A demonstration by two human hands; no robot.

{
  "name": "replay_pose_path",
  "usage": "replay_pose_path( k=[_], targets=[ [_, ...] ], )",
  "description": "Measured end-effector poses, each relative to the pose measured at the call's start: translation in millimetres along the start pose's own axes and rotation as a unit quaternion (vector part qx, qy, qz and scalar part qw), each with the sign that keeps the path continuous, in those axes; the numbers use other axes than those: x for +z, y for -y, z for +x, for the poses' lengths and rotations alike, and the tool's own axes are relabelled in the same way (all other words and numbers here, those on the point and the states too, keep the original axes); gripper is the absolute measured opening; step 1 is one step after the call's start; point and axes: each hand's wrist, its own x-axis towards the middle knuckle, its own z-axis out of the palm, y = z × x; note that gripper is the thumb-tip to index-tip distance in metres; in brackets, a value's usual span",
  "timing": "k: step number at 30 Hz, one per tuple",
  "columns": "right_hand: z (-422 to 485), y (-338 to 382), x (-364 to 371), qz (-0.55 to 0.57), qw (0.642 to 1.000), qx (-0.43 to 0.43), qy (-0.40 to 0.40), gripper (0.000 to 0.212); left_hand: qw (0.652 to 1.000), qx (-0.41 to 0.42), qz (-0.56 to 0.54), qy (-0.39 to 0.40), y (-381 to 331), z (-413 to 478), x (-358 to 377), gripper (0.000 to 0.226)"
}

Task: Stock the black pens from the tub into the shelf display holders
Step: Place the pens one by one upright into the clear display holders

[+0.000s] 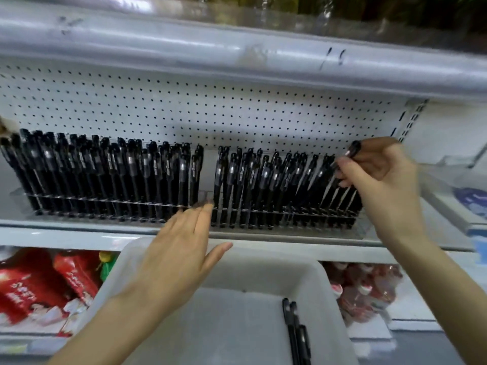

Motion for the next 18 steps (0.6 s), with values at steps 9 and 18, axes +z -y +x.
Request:
replay_pose_path(
  k=[9,18],
  targets=[
    [3.7,-15.6,18.8,-0.02,1.0,0.001,0.021,0.025,1.0,0.017,-0.01,0.005,6.8,-1.1,6.9,0.069],
    [7.5,-26.6,23.2,-0.147,0.984,-0.041,0.093,0.033,0.999,0.01,-0.018,0.024,6.6,-2.7,8.6,0.071]
  ],
)
